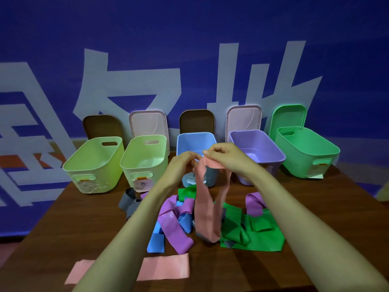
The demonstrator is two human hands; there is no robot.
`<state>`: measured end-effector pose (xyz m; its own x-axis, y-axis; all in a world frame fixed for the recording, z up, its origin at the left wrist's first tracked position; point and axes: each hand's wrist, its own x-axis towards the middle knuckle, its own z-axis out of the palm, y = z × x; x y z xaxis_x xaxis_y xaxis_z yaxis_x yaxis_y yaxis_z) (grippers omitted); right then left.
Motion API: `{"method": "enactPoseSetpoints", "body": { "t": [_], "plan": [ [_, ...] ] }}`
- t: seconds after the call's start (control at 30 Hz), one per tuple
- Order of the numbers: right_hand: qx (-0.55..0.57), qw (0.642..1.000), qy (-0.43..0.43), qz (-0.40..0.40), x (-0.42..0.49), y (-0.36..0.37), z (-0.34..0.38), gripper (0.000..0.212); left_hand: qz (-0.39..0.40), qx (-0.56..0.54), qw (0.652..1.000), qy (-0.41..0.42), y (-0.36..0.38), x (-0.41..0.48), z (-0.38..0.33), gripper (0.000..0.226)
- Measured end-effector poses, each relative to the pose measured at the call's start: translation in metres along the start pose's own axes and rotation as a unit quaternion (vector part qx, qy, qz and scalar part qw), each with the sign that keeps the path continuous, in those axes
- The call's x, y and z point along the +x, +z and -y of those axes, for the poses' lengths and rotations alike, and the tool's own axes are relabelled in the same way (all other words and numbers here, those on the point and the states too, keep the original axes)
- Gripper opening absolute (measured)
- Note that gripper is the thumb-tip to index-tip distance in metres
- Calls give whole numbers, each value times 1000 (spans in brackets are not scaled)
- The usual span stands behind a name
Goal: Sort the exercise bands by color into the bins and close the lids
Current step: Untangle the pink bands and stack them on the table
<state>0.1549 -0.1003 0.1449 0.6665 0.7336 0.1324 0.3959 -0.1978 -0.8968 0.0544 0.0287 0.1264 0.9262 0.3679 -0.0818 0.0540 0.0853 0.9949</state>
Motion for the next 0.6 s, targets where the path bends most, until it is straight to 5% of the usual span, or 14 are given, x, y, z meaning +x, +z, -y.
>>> {"method": "enactPoseSetpoints", "body": {
  "t": [0.2, 0.4, 0.6],
  "plan": [
    [-66, 998, 7, 19, -2, -11, -2, 33, 22, 148, 987, 63, -6, -5, -6, 11],
    [-132, 974, 56, 176, -12, -18, -37, 48, -58, -17, 996, 70, -14, -3, -23, 15],
    [-70, 985, 107, 119, -20, -30, -72, 40, -133, 1, 989, 56, -36, -1, -18, 18]
  ]
}}
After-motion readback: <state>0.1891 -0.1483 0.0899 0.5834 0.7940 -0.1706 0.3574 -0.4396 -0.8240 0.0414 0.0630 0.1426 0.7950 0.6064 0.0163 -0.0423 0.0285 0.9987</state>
